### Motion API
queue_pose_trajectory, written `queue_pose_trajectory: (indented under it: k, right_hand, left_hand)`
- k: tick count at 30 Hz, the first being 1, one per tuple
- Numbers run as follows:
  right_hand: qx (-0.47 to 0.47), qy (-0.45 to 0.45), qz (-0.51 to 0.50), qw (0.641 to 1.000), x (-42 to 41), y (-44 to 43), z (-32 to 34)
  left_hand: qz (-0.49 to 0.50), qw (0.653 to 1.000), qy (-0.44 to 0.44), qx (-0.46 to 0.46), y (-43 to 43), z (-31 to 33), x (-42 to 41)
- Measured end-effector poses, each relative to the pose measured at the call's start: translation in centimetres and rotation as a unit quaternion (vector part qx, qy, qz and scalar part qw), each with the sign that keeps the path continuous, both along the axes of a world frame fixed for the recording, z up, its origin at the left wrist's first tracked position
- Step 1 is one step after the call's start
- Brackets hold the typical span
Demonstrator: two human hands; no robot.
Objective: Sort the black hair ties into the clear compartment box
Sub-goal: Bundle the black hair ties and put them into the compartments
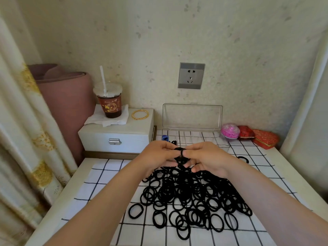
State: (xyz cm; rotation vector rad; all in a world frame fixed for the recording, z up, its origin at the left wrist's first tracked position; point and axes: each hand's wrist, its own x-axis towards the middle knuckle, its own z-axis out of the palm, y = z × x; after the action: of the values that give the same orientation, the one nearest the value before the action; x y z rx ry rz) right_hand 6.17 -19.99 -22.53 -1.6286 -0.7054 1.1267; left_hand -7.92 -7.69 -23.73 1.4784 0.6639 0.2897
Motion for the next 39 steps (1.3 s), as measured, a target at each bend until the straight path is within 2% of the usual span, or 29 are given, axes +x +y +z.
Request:
queue_pose_trajectory:
  k: [4,6,8,10,12,15,19,22,24,27,30,33,35,37,39]
  right_hand:
    - [-0.011,-0.012,-0.018,1.000,0.4,-0.1,0.4]
    - [-0.014,-0.056,-0.051,0.997,0.7,0.3,1.0]
    - [-0.008,-0.099,-0.096,0.990,1.1,1.5,1.6]
    - [-0.005,-0.161,-0.128,0.979,1.8,3.1,1.9]
    - [-0.025,-0.280,-0.133,0.950,2.5,4.9,1.8]
    - [-0.078,-0.442,-0.102,0.888,2.9,6.9,1.3]
    - [-0.150,-0.538,-0.019,0.829,2.8,8.9,0.0]
    - [-0.224,-0.618,0.035,0.753,2.6,9.7,-0.4]
    - [-0.264,-0.629,0.059,0.728,2.5,10.1,-0.4]
    - [-0.297,-0.587,0.115,0.744,2.7,10.6,0.2]
    - [-0.285,-0.557,0.190,0.757,3.0,10.3,1.9]
    - [-0.227,-0.526,0.157,0.805,3.4,9.2,3.1]
    - [-0.184,-0.532,0.127,0.817,3.7,8.5,3.0]
    - [-0.156,-0.560,0.119,0.805,3.5,7.8,2.2]
    - [-0.149,-0.623,0.136,0.756,3.0,7.2,1.1]
  left_hand:
    - [-0.030,0.999,0.007,0.040,0.0,0.6,0.1]
    - [0.000,0.987,0.013,0.160,0.6,0.7,0.2]
    - [0.050,0.954,0.017,0.296,1.2,0.6,0.3]
    - [0.054,0.926,0.015,0.374,1.6,0.1,0.4]
    - [0.023,0.907,0.031,0.420,2.1,-1.0,0.8]
    - [-0.024,0.870,0.080,0.486,2.5,-2.8,1.4]
    - [-0.048,0.857,0.102,0.504,2.6,-3.7,1.7]
    - [-0.063,0.838,0.126,0.527,2.6,-4.1,1.9]
    - [-0.073,0.831,0.144,0.533,2.7,-4.3,1.9]
    - [-0.084,0.830,0.163,0.527,2.7,-4.4,1.9]
    - [-0.089,0.833,0.169,0.519,2.6,-4.4,2.0]
    - [-0.085,0.835,0.172,0.516,2.6,-4.5,2.2]
    - [-0.081,0.835,0.170,0.517,2.5,-4.6,2.3]
    - [-0.077,0.837,0.168,0.516,2.5,-4.6,2.4]
    - [-0.077,0.835,0.167,0.518,2.4,-4.6,2.4]
